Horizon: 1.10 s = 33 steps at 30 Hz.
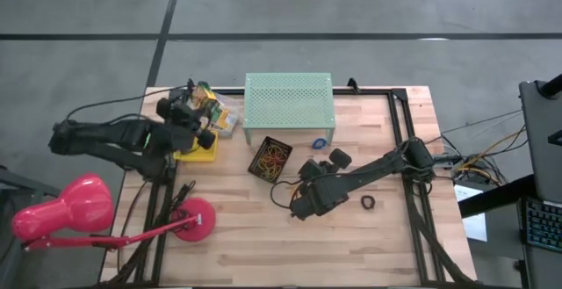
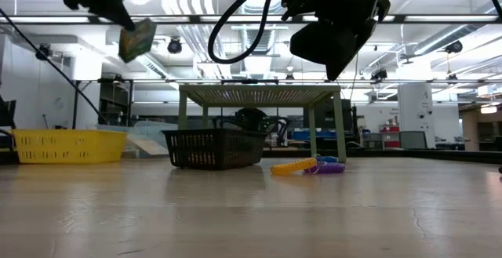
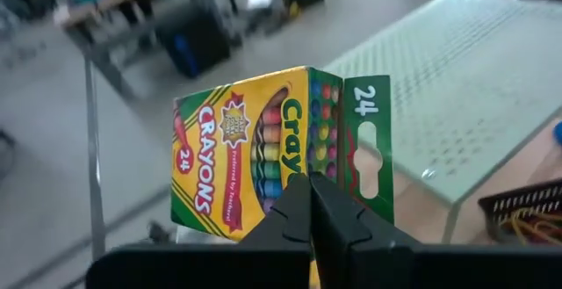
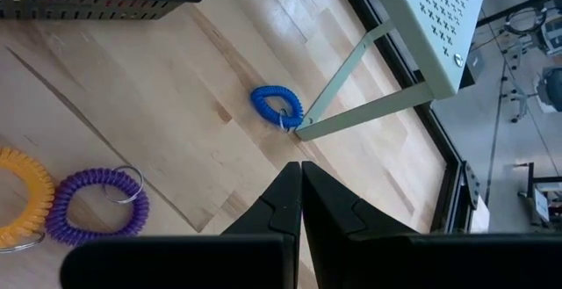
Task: Pick & Place Office Desk Supplies
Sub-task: Put the big crayon box into the transparent bin
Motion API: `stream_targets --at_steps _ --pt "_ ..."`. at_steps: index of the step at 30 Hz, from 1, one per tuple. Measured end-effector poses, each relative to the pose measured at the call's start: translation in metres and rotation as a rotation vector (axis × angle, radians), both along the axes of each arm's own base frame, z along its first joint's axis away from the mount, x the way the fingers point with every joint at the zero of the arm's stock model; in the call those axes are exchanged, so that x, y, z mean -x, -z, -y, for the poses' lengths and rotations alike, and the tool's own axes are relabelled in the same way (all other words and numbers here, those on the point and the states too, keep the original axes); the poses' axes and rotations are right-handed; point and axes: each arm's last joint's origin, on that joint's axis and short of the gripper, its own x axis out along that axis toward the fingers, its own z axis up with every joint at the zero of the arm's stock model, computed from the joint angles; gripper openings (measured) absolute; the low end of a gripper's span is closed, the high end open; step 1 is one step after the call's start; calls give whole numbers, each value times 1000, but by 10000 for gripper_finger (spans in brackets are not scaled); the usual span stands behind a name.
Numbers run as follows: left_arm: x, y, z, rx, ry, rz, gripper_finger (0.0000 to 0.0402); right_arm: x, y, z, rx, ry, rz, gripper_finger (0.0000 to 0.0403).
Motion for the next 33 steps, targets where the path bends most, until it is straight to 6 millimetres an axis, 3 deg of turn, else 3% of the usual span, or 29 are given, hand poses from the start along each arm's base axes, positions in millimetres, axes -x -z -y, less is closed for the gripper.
stream_targets --at_steps 6,13,17,24,33 --pt "1 9 -30 84 -63 -82 0 0 0 0 0 -6 -6 8" --pt "-5 45 -58 156 -5 -90 0 -1 0 1 29 -20 -5 8" --pt "-4 63 -70 145 -58 -60 0 -1 -1 2 44 -29 -3 8" --pt "4 91 -78 213 -74 -76 0 -1 -1 3 47 -28 -4 8" --pt "8 115 -75 297 -79 -70 0 -2 -1 4 46 -26 -1 8"
